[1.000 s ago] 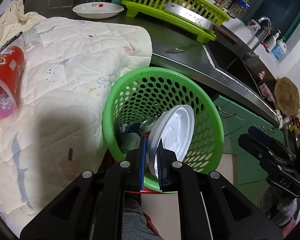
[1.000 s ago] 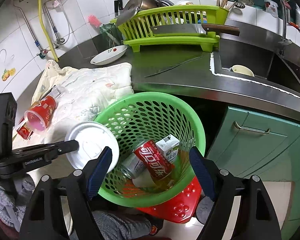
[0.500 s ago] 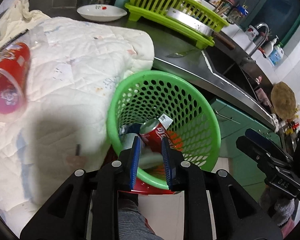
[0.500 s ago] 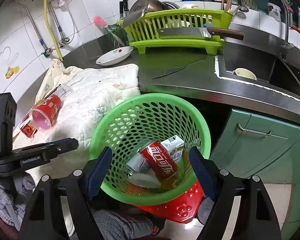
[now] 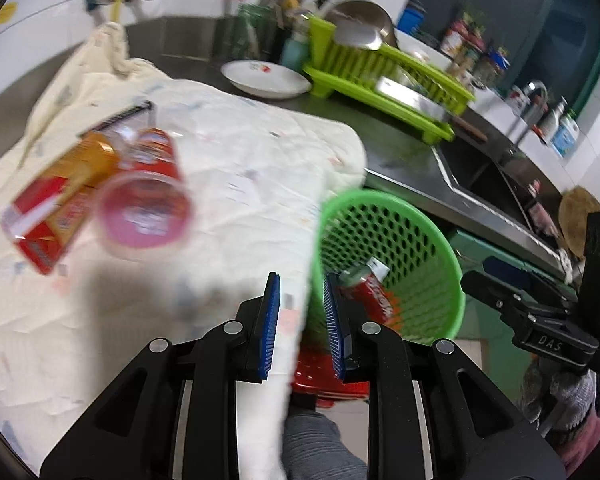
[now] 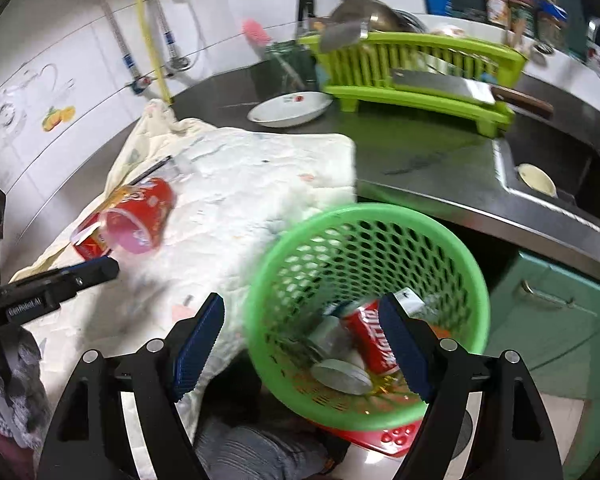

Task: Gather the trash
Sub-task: 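Move both grippers back over the remaining trash on the cloth, then grasp the red-labelled juice bottle with the left gripper while the right gripper grasps the red paper cup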

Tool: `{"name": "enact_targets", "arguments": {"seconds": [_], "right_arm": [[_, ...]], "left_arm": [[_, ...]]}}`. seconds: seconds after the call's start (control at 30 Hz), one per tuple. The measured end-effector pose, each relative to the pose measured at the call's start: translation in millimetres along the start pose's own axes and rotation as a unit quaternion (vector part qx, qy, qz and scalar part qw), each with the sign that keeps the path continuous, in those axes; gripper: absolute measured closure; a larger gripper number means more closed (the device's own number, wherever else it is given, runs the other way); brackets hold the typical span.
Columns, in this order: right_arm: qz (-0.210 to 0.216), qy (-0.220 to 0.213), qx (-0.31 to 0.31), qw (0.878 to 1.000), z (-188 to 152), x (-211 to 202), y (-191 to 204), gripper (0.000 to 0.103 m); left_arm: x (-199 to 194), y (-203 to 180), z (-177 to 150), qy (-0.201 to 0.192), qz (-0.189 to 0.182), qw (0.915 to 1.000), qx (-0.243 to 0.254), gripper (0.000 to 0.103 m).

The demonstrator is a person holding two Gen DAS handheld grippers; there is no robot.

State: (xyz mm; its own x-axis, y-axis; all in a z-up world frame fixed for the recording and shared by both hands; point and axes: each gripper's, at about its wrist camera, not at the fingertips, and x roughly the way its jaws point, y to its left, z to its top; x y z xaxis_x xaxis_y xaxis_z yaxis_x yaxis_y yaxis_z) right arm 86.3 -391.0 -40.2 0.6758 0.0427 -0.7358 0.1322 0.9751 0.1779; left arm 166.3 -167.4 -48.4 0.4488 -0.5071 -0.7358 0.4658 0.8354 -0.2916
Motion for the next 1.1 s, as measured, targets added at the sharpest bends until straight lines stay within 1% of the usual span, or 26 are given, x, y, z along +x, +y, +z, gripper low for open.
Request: {"name": "enact_targets", "arguments": {"seconds": [0.17,0.37,0.47,0.57,0.63,0.7,0.77,0.83,0.87,0.9,0.97,1.03,1.1], "right_arm": [[0.014,0.005,-0.030,0.999,14.1,10.8,32.8,0.027],[0.034,0.016,-0.050,0.998,30.8,27.4,66.8,0.027],[0.050,0.025,-0.054,0.997,41.2,37.2,83.0,0.027],[0.052,0.029,-0.065,0.996,50.6,46.1,97.4,0.027],[0.052,0.032,-0.072,0.995,57.5,53.0,106.5,0.027],[0.059,0.037,-0.071,0.995,62.6,58.7,111.1,0.027],[0.070,0.043,-0.068,0.994,69.8,65.9,117.9,0.027],[0.080,0.051,-0.062,0.994,77.7,73.7,124.1,0.027],[0.082,0.054,-0.062,0.993,80.7,76.1,127.0,0.027],[0.084,0.055,-0.064,0.993,83.8,78.2,130.7,0.027],[0.081,0.053,-0.068,0.993,90.5,82.0,137.9,0.027],[0.083,0.054,-0.068,0.993,95.9,85.7,141.6,0.027],[0.082,0.056,-0.070,0.993,98.2,88.3,143.0,0.027]], "left_arm": [[-24.5,39.6,8.6,-0.019,0.033,0.9991,-0.018,0.081],[-47.4,85.1,22.1,-0.037,0.071,0.9961,-0.038,0.081],[-53.6,106.6,29.5,-0.040,0.092,0.9941,-0.042,0.081],[-54.8,129.4,36.5,-0.035,0.106,0.9922,-0.056,0.080],[-53.6,144.5,39.9,-0.031,0.114,0.9909,-0.064,0.072],[-51.6,157.0,44.0,-0.028,0.121,0.9899,-0.067,0.069],[-48.6,163.4,47.2,-0.023,0.124,0.9899,-0.065,0.062],[-44.5,166.7,52.3,-0.018,0.120,0.9912,-0.053,0.048],[-41.7,167.1,54.8,-0.014,0.121,0.9916,-0.044,0.045],[-39.1,167.5,56.5,-0.012,0.127,0.9911,-0.038,0.044],[-31.8,167.9,59.0,-0.002,0.124,0.9921,-0.020,0.043],[-22.7,169.0,60.4,0.011,0.126,0.9919,-0.007,0.038],[-16.5,169.1,60.7,0.019,0.124,0.9920,0.007,0.038]]}}
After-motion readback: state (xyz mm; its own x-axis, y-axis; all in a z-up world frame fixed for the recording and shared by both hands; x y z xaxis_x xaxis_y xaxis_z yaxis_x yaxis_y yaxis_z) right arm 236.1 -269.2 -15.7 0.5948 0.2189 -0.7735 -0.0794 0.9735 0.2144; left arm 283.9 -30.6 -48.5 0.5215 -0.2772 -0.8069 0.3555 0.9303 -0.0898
